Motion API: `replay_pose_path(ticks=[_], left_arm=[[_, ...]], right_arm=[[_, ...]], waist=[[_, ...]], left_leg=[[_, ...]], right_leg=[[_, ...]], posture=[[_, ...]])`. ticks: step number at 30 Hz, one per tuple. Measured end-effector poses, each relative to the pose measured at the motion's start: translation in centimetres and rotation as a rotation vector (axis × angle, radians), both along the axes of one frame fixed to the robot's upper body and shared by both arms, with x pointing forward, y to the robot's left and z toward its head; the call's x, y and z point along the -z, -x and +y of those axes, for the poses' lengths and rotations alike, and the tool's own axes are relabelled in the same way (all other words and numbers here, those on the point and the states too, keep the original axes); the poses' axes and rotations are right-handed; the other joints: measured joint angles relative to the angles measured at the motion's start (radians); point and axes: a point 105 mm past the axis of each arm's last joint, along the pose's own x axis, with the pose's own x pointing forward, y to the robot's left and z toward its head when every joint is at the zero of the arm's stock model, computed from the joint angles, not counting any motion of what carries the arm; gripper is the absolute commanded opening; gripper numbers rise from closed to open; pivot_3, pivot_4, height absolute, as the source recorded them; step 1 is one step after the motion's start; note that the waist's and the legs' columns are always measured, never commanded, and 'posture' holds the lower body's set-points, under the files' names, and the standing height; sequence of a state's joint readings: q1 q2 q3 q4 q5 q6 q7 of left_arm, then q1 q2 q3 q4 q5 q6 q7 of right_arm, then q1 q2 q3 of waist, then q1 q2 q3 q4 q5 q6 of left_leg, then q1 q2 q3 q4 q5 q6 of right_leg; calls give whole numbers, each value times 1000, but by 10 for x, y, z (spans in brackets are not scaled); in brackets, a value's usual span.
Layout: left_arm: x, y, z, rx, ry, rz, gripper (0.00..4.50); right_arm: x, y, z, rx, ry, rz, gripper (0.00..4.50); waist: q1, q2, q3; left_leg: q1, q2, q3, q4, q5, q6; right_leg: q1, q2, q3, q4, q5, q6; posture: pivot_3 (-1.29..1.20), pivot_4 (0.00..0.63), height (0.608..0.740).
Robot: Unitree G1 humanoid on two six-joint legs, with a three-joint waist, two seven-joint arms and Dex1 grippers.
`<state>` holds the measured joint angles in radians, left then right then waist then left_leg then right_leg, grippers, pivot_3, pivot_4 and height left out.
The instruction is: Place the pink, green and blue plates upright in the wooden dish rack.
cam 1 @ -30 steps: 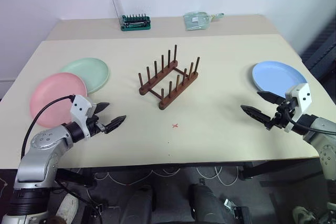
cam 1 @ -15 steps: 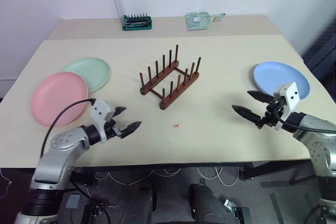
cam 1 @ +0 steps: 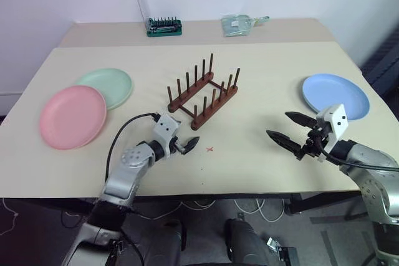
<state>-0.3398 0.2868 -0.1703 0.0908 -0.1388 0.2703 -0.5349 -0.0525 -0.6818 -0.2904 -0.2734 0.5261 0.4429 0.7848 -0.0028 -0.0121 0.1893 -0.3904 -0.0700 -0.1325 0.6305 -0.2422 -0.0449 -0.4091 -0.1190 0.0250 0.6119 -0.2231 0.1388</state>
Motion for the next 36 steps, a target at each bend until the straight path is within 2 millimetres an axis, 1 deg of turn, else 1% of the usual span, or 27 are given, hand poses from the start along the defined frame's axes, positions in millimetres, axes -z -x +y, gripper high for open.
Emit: replay_pose_path(ticks=[4,5,6,7,10,11,12,13,16,17,19,21,25,27,30,31,32,33,34,36], left_arm=[[-1,-11,-9,46,4,-2,4500],[-1,-12,-12,60,2,-5,4108],[-1,-14,-15,74,-1,-7,3971],[-1,-14,-17,86,1,-9,3648],[-1,-14,-21,109,10,-8,2176],[-1,-14,-21,112,11,-10,1564],[-1,-14,-21,112,10,-11,1074],[-1,-14,-21,109,6,-15,698],[-1,-13,-21,128,-24,-42,702],[-1,-11,-22,150,-36,-51,702],[0,-6,-23,223,-54,-57,702],[1,0,-26,304,-70,-57,702],[1,10,-34,462,-89,-41,702],[0,9,-36,535,-122,-34,702],[-1,5,-36,571,-132,-31,702],[-1,4,-36,577,-131,-32,1202],[1,3,-36,576,-130,-25,1828],[2,2,-34,566,-128,-16,2246],[2,-1,-32,547,-128,-19,2800],[0,-6,-27,504,-137,-27,3723]], right_arm=[[2,3,3,15,-3,5,4451],[1,4,4,14,-6,0,4500],[1,4,5,15,-6,-2,4500],[1,5,7,15,-7,-4,4500],[2,7,10,17,-16,-5,4500],[2,7,11,19,-16,-2,4500],[3,8,11,23,-16,2,4500],[3,8,11,25,-15,3,4500],[7,13,14,15,-4,19,4500],[12,16,16,-1,21,41,4500],[30,26,20,-38,78,112,4500],[40,30,22,-49,88,149,4500],[41,30,21,-46,107,152,4500],[43,30,22,-47,119,150,4500],[45,30,23,-47,131,154,4500],[45,30,23,-44,132,153,4500],[45,30,23,-42,135,152,4500],[45,30,23,-42,136,151,4500],[45,29,23,-41,139,150,4500],[46,29,23,-41,145,149,4500]], waist=[[11,2,-1],[13,2,-1],[14,2,-1],[15,2,-1],[17,2,-2],[17,2,-2],[17,2,-2],[16,2,-2],[16,2,-2],[16,2,-2],[15,2,-2],[14,2,-2],[15,2,-2],[16,2,-2],[15,2,-2],[15,2,-2],[15,2,-2],[15,2,-2],[15,2,-2],[11,2,-2]], left_leg=[[0,0,0,0,0,0],[0,0,0,0,0,0],[0,0,0,0,0,0],[0,-1,0,0,0,0],[0,-1,0,1,0,0],[0,-1,0,1,0,0],[0,-1,0,1,0,0],[0,-1,0,1,0,0],[0,-1,0,0,0,0],[0,-1,0,0,0,1],[0,-1,0,0,-1,1],[0,-1,0,0,-1,1],[0,-1,0,0,-1,1],[0,-1,0,1,-1,1],[0,-1,0,1,-1,2],[0,-1,0,0,-1,2],[0,-1,0,1,-1,2],[0,-1,0,1,-1,2],[0,-1,-1,1,-1,2],[0,-1,0,0,-1,2]], right_leg=[[0,0,0,0,0,0],[0,0,0,0,0,0],[0,0,0,0,0,0],[0,0,0,0,0,0],[1,-1,0,0,-1,1],[1,-1,0,0,-1,1],[1,-1,0,0,-1,1],[1,-1,0,0,-1,1],[1,-1,0,0,-1,1],[1,-1,0,0,-1,2],[1,-1,0,0,-1,2],[1,-1,0,0,-1,2],[1,-1,0,0,-1,2],[1,-1,0,0,-1,2],[1,-1,0,-1,-2,2],[1,-1,0,-1,-2,2],[1,-1,0,-1,-2,2],[1,-1,0,-1,-2,2],[1,-1,0,-1,-2,2],[1,-1,0,-1,-2,2]], posture=[[0,150,740],[0,150,740],[0,150,740],[0,150,740],[0,150,740],[0,150,740],[0,150,740],[0,150,740],[0,150,740],[0,150,740],[0,150,740],[0,150,740],[0,150,740],[0,150,740],[0,150,740],[0,150,740],[0,150,740],[0,150,740],[0,150,740],[0,150,740]])
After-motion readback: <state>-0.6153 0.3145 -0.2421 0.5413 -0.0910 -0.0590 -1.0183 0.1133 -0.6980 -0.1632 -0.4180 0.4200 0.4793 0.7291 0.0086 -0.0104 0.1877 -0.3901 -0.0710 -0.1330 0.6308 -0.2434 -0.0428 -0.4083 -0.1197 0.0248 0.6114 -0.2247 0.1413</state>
